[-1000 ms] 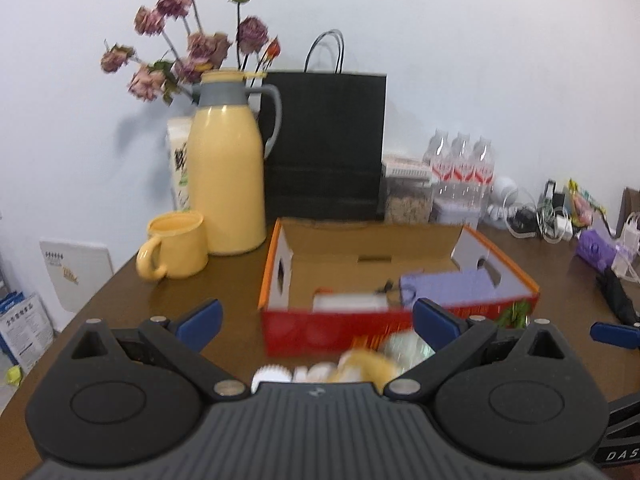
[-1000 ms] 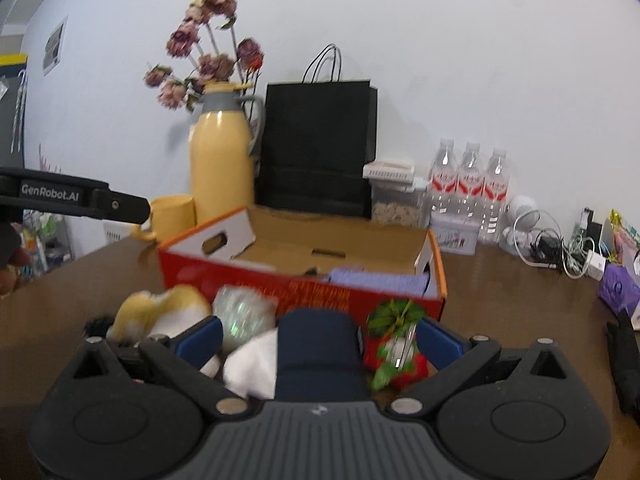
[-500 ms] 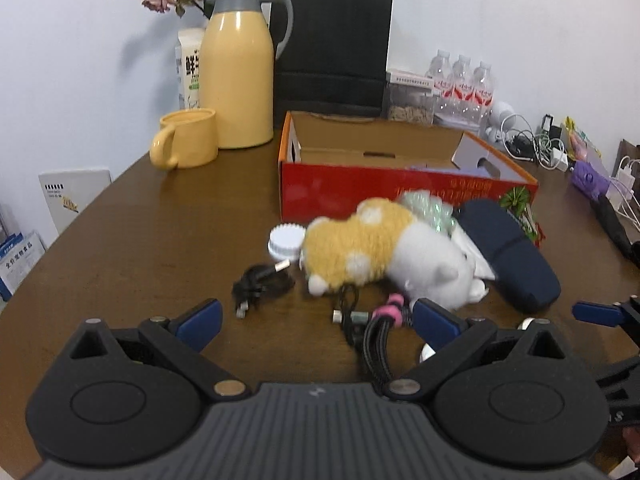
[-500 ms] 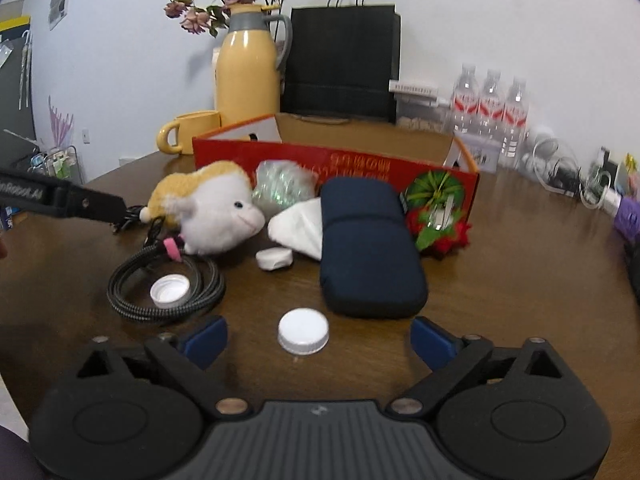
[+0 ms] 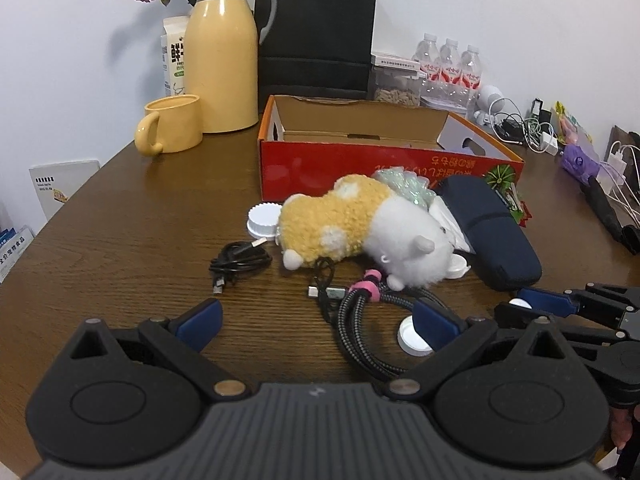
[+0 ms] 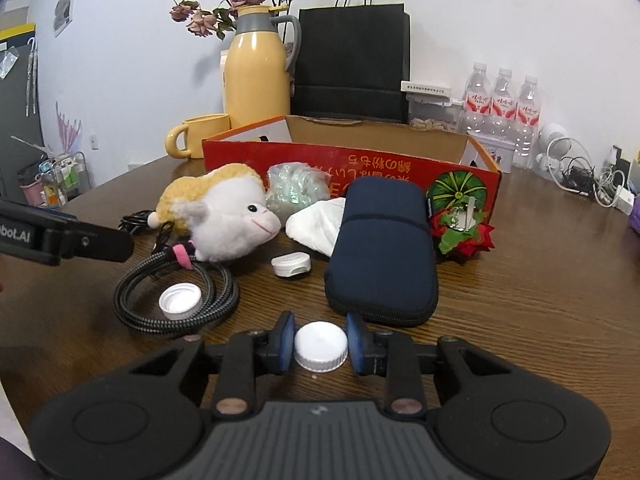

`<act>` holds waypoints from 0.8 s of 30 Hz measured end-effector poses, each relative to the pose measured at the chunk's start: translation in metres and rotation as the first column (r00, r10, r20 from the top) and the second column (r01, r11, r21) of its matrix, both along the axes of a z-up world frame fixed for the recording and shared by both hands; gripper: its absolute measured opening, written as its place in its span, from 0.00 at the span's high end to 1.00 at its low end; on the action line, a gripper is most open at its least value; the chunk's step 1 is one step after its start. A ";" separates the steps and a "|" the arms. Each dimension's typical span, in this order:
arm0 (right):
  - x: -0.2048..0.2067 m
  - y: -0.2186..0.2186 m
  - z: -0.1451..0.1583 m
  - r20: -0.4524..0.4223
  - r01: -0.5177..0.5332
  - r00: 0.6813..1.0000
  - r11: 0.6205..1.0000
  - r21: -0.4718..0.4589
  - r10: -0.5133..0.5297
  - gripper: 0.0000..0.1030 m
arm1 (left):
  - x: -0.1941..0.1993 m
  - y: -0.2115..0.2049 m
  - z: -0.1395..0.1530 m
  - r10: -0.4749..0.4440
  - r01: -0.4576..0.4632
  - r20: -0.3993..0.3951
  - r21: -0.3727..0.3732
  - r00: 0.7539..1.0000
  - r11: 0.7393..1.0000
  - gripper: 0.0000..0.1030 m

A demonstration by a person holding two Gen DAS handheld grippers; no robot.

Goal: Organize objects
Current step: 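Grasp the white bottle cap with the right gripper while the left gripper reaches the braided cable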

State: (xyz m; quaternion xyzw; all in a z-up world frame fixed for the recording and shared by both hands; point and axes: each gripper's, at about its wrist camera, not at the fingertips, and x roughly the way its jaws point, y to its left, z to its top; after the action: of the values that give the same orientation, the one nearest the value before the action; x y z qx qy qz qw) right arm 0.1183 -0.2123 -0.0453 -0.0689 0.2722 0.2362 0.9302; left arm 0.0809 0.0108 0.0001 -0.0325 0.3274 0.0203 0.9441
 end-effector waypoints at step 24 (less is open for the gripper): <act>0.010 -0.024 0.022 0.176 0.073 0.981 0.997 0.025 -0.077 0.74 | 0.020 -0.034 -0.008 -0.031 0.030 -0.105 -0.013 0.994 0.999 0.00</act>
State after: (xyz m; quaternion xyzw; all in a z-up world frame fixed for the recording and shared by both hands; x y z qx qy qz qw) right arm 0.1283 -0.2366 -0.0238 -0.0705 0.1889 0.1966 0.9595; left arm 0.1009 -0.0236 -0.0075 -0.0316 0.3774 0.0057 0.9255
